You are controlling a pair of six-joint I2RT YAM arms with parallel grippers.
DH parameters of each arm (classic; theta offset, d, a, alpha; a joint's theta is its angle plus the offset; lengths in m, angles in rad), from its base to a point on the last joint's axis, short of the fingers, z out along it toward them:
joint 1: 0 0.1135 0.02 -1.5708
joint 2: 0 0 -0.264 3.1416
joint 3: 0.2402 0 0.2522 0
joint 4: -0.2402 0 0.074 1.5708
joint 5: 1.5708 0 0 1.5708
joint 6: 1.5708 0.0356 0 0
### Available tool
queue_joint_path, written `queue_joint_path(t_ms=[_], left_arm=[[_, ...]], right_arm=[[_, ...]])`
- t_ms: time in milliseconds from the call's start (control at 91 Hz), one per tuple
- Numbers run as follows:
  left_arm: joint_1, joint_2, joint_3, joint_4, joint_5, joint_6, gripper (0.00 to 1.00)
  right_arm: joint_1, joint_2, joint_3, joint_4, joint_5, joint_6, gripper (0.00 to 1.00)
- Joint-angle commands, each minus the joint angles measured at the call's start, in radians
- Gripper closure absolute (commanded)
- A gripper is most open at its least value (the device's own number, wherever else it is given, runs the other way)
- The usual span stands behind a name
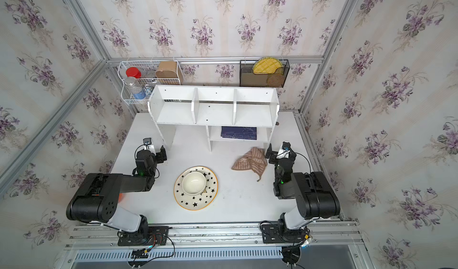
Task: Wipe the bookshelf clean with a cloth
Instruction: Pick up the cleaning item at the center of the board.
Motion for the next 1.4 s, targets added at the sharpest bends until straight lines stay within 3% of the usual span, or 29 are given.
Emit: queue_joint_path(t_ms=[0,407,506,539,593,648,692,769,824,868,967,1143,1286,1385], left_arm=[[-0.001,0.003,0.004,0.002,0.004,0.008,0.12],[0.000,0.005,0.003,0.009,0.001,0.007,0.12],[0.008,-0.008,0.005,-0.010,0.017,-0.004,0.12],[0.009,-0.028,0.016,-0.026,-0.010,-0.011,0.12],[0.010,-0.084,0.035,-0.111,-0.006,-0.014,0.12],[0.000,-0.174,0.098,-0.271,-0.076,-0.022,0.12],[-0.005,-0.239,0.154,-0.439,-0.143,-0.048,0.13],[-0.018,-0.341,0.230,-0.658,-0.295,-0.143,0.17],[-0.028,-0.409,0.310,-0.880,-0.360,-0.237,0.22],[-0.031,-0.448,0.383,-1.066,-0.356,-0.331,0.27],[-0.035,-0.525,0.475,-1.352,-0.251,-0.466,0.35],[-0.097,-0.637,0.471,-1.470,-0.099,-0.525,0.32],[-0.178,-0.672,0.514,-1.487,-0.055,-0.448,0.34],[-0.187,-0.660,0.565,-1.478,0.002,-0.404,0.36]], right_arm=[[-0.001,-0.005,0.000,0.016,-0.008,0.001,0.00],[-0.001,-0.006,-0.001,0.017,-0.006,0.003,0.00],[0.007,-0.105,-0.006,-0.068,0.071,0.017,0.00],[0.027,-0.173,-0.001,-0.133,0.148,0.009,0.00],[0.067,-0.322,0.030,-0.324,0.275,0.049,0.00],[0.085,-0.484,0.092,-0.522,0.327,0.191,0.00],[0.085,-0.610,0.117,-0.768,0.294,0.260,0.00],[0.072,-0.780,0.039,-0.891,0.287,0.451,0.00],[0.046,-0.898,0.027,-1.031,0.116,0.508,0.00],[0.054,-0.926,0.064,-1.140,0.051,0.538,0.00],[0.156,-0.844,0.176,-1.437,0.054,0.610,0.00],[0.531,-0.650,0.298,-1.595,0.176,0.699,0.00],[0.537,-0.474,0.340,-1.440,0.081,0.680,0.00],[0.448,-0.332,0.360,-1.348,0.031,0.664,0.01]])
